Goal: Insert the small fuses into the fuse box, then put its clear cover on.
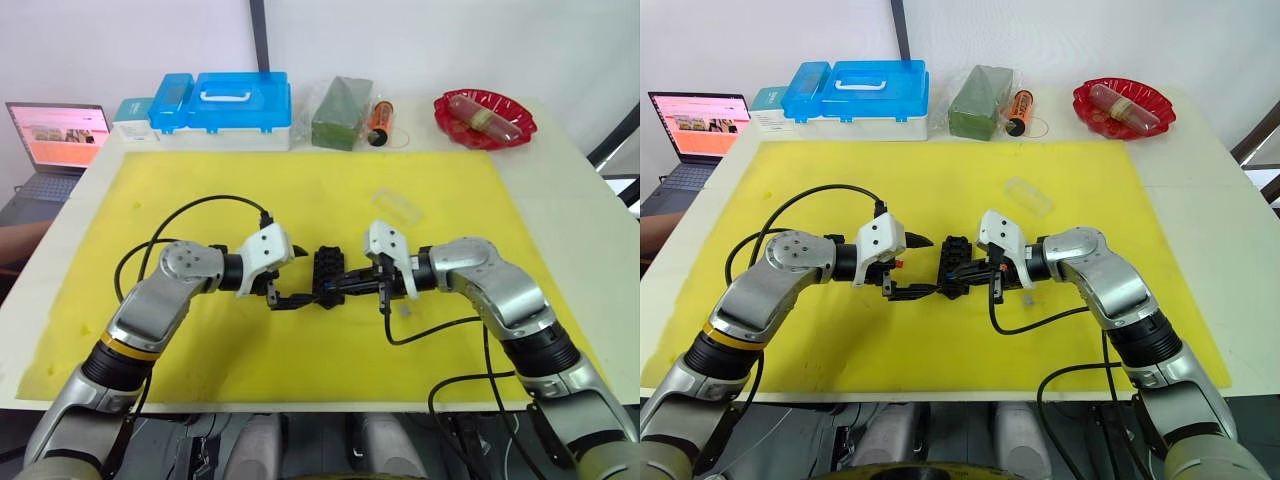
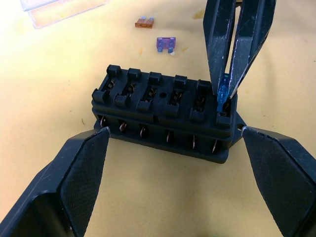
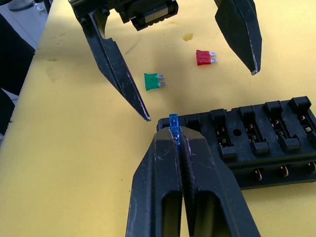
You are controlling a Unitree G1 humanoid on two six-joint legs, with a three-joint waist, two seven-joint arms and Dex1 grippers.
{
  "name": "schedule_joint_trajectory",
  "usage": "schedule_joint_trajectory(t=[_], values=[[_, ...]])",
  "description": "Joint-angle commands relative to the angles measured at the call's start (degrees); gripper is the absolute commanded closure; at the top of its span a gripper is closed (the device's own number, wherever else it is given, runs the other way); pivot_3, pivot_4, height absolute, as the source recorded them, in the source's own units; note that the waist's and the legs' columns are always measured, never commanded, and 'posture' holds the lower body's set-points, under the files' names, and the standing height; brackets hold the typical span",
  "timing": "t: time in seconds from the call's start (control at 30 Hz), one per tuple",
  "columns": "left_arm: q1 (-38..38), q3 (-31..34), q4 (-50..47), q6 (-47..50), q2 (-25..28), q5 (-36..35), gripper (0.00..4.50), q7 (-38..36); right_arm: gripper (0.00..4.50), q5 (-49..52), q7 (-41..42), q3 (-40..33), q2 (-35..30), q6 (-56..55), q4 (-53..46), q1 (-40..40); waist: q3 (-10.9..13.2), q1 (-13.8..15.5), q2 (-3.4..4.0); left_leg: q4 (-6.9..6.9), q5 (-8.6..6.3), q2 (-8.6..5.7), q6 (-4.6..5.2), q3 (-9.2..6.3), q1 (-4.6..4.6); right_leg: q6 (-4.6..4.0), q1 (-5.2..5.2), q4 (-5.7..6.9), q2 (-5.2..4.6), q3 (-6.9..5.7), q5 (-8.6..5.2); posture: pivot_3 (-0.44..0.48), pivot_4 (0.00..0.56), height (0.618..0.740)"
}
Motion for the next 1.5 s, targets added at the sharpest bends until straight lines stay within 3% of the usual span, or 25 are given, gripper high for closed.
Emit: schedule_joint_trajectory(t=[0.03,0.63,1.27,1.5], values=[[-0.4,0.2,-1.6,-0.1,0.3,0.1,0.0,0.1,4.47,0.8,0.5,-0.3,-0.2,0.0,-1.1,-0.5,0.0,0.0,0.0,0.0,0.0,0.0,0.0,0.0,0.0,0.0,0.0,0.0,0.0,0.0,0.0,0.0,0.15,0.74],[-0.5,0.0,-1.4,-0.3,0.1,0.2,0.0,0.1,4.47,0.8,0.4,0.3,-0.2,0.1,-2.0,0.0,0.0,0.0,0.0,0.0,0.0,0.0,0.0,0.0,0.0,0.0,0.0,0.0,0.0,0.0,0.0,0.0,0.15,0.74],[-0.1,0.3,-1.8,0.0,0.2,0.2,0.0,0.4,4.47,-7.9,-0.4,4.9,-1.5,-8.8,2.5,0.7,0.0,-0.1,0.0,0.0,0.0,0.0,0.0,0.0,0.06,0.0,0.05,0.0,0.0,0.0,0.0,0.0,0.15,0.74],[-0.2,0.3,-1.7,-0.1,0.1,0.2,0.0,0.4,4.47,-5.6,-0.4,3.1,-0.4,-8.3,2.2,-0.2,0.0,-0.1,0.0,0.0,0.0,0.0,0.0,0.0,0.12,-0.01,0.1,0.0,0.01,0.0,0.0,0.0,0.15,0.74]])
